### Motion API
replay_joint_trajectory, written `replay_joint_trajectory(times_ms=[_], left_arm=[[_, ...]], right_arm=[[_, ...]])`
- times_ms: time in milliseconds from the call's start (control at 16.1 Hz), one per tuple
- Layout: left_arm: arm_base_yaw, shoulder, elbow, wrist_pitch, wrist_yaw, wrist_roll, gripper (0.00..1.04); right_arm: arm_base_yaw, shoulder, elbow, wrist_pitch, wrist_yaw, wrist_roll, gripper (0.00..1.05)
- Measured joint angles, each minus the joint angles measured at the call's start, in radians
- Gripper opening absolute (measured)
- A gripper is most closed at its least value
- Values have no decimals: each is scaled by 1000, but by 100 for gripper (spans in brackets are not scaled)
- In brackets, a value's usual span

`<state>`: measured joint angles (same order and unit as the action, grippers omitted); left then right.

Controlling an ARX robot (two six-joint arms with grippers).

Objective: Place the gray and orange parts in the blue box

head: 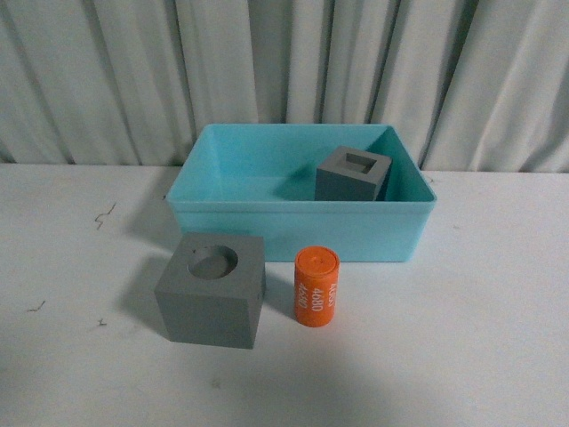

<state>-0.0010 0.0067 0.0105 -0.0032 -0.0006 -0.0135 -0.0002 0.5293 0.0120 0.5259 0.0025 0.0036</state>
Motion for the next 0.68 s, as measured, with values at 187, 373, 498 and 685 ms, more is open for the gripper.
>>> replay_joint_trajectory(times_ms=[187, 373, 498, 685], left_arm=[[0, 0, 0, 0, 0, 0, 98], [0, 0, 0, 0, 0, 0, 98], [0, 0, 0, 0, 0, 0, 98], [0, 0, 0, 0, 0, 0, 98]], right_arm=[[0, -117, 0, -111, 0, 0, 2], [0, -196, 0, -195, 0, 0, 2], [0, -245, 0, -237, 0, 0, 2], [0, -288, 0, -283, 0, 0, 2]])
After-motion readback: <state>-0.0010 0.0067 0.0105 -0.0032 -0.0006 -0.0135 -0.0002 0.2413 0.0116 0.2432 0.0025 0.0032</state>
